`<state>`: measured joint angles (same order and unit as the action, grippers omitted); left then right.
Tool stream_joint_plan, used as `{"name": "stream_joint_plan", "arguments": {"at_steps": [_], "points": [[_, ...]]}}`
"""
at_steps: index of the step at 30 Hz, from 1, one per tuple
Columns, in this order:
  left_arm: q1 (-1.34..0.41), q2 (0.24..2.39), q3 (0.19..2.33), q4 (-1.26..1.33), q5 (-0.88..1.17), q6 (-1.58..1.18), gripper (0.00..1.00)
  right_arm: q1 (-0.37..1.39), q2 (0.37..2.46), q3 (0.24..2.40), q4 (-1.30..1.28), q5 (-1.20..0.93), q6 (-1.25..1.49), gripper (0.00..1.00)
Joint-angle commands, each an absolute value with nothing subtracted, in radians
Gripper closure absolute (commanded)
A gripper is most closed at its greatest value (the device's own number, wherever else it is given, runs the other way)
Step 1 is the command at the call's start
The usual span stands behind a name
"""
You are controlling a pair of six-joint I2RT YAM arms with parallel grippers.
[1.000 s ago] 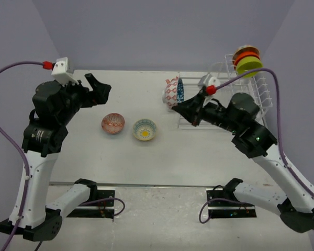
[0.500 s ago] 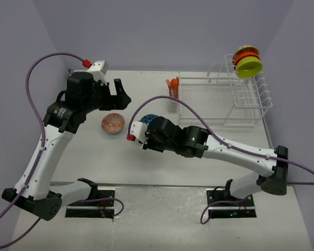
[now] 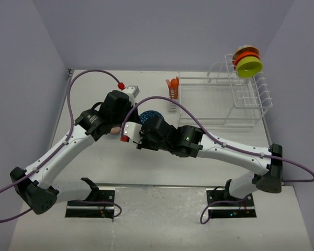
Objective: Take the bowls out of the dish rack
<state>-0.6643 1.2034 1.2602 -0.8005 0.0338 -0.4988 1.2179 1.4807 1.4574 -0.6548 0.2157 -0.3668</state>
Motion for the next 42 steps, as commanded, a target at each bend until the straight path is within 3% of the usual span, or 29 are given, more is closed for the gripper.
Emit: {"name": "stream_joint_plan", "arguments": {"at_steps": [1,7,9,10,20,32,42], "points": [[-0.673,1.216,1.261,-0.776,-0.077,-0.514,1.0,1.226,1.471,1.519,-0.578,0.262,-0.399,1.0],[-0.675,1.229,1.285,-0.805,-0.251,-0.534,1.0,1.227,1.482,1.491,-0.548,0.282,-0.393,0.97],[-0.67,1.236,1.292,-0.81,-0.31,-0.543,1.0,1.224,1.467,1.467,-0.503,0.296,-0.371,0.43],[-0.661,1.252,1.299,-0.819,-0.343,-0.558,1.0,1.224,1.457,1.454,-0.483,0.311,-0.361,0.02],[-0.207,1.275,1.191,-0.588,-0.181,-0.647,1.0,1.184,1.12,1.138,-0.272,0.399,-0.157,0.01],[-0.089,1.374,0.977,-0.407,-0.14,-0.722,1.0,1.183,0.708,0.896,-0.297,0.368,0.12,0.01],[-0.064,1.379,0.874,-0.336,-0.169,-0.727,1.0,1.183,0.612,0.848,-0.342,0.31,0.17,0.01]]}}
